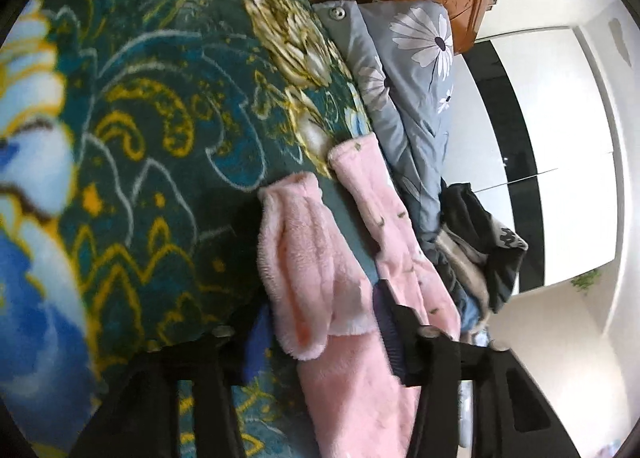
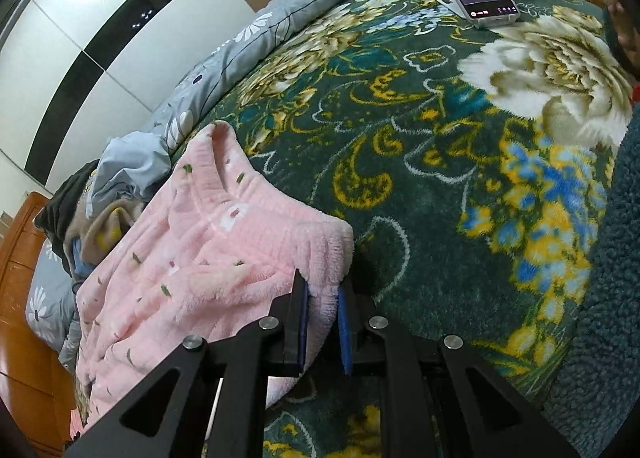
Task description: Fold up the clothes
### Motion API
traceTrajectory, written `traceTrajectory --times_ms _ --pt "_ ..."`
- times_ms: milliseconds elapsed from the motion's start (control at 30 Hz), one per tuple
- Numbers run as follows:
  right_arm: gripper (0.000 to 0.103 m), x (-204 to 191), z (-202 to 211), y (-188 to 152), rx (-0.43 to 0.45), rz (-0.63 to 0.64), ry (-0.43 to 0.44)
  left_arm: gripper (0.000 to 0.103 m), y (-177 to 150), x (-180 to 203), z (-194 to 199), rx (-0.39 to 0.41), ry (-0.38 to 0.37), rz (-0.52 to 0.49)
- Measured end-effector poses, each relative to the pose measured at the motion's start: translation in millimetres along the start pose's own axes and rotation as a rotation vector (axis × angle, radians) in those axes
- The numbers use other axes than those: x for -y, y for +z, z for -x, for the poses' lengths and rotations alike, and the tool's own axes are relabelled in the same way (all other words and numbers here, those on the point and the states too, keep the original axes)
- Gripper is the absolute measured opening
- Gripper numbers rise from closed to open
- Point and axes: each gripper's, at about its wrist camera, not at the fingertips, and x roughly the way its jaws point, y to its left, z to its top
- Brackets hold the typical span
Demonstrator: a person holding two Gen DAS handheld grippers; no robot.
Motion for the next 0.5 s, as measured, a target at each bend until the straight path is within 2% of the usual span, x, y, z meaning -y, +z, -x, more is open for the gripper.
traceTrajectory --times_ms 33,233,333,367,467,500 --pt "0.013 0 0 0 0.0 0.002 -0.001 0.014 1 2 1 0.011 0.013 -0.018" --pt "0.013 -8 9 6 0.015 0.026 0.001 0.01 29 21 23 0.089 0.034 -0.126" --pt "0.013 -7 25 12 0.052 0.007 0.056 0.009 41 25 36 0.096 0.079 -0.18" --pt "0.013 -7 30 14 0.064 -0.003 0.078 0.009 41 21 37 0.085 0.133 -0.194" --pt "0.013 -2 21 10 0.035 -0.004 0.036 0.009 36 -4 31 0.055 0.31 -0.211" --pt "0.013 0 18 8 0.022 -0.003 0.018 0.009 34 -17 31 0.047 0.317 -0.186"
